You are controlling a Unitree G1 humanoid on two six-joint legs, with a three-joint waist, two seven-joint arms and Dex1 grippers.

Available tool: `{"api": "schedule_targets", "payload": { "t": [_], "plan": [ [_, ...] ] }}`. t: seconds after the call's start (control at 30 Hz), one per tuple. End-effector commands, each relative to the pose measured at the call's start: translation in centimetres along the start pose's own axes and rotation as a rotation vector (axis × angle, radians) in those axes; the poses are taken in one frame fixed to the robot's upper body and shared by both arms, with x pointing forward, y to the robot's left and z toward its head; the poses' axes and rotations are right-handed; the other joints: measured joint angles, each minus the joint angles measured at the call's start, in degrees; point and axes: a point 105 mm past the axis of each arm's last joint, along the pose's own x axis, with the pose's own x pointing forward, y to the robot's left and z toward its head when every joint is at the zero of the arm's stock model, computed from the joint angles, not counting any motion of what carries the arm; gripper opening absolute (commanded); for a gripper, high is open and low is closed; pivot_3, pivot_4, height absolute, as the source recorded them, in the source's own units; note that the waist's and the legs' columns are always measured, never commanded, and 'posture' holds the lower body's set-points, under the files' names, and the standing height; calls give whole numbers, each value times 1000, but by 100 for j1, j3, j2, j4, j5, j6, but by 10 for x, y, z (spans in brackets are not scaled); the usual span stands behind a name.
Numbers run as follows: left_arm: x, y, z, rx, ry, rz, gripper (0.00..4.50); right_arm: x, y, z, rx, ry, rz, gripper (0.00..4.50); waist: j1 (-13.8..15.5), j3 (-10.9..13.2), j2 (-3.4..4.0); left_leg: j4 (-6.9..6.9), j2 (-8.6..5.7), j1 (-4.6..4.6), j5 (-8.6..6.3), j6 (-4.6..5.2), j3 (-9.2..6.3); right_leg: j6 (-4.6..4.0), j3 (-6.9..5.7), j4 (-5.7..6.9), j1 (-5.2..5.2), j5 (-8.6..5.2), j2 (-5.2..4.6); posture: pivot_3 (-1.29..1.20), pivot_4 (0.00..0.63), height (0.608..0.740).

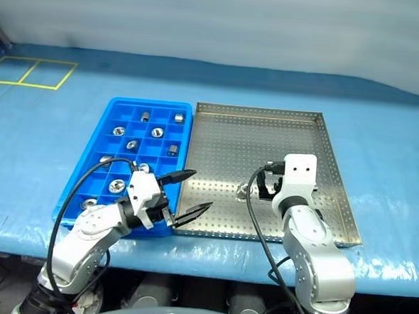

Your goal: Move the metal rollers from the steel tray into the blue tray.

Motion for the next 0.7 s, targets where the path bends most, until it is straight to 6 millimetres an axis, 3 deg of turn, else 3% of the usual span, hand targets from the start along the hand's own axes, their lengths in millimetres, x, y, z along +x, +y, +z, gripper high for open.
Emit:
{"api": "schedule_targets", "payload": {
  "t": [0.03,0.7],
  "plan": [
    [7,-7,7,10,-22,-49,4500,-5,-7,8,-10,-48,-47,4454,-53,0,0,0,0,0,0,1,1,1,2,1,0,1,1,27,150,740],
    [11,-16,4,-26,-35,-74,4500,26,-19,-20,63,46,-112,4454,-101,-1,-1,4,-1,3,1,5,14,11,23,3,-2,7,4,59,150,740]
  ]
}}
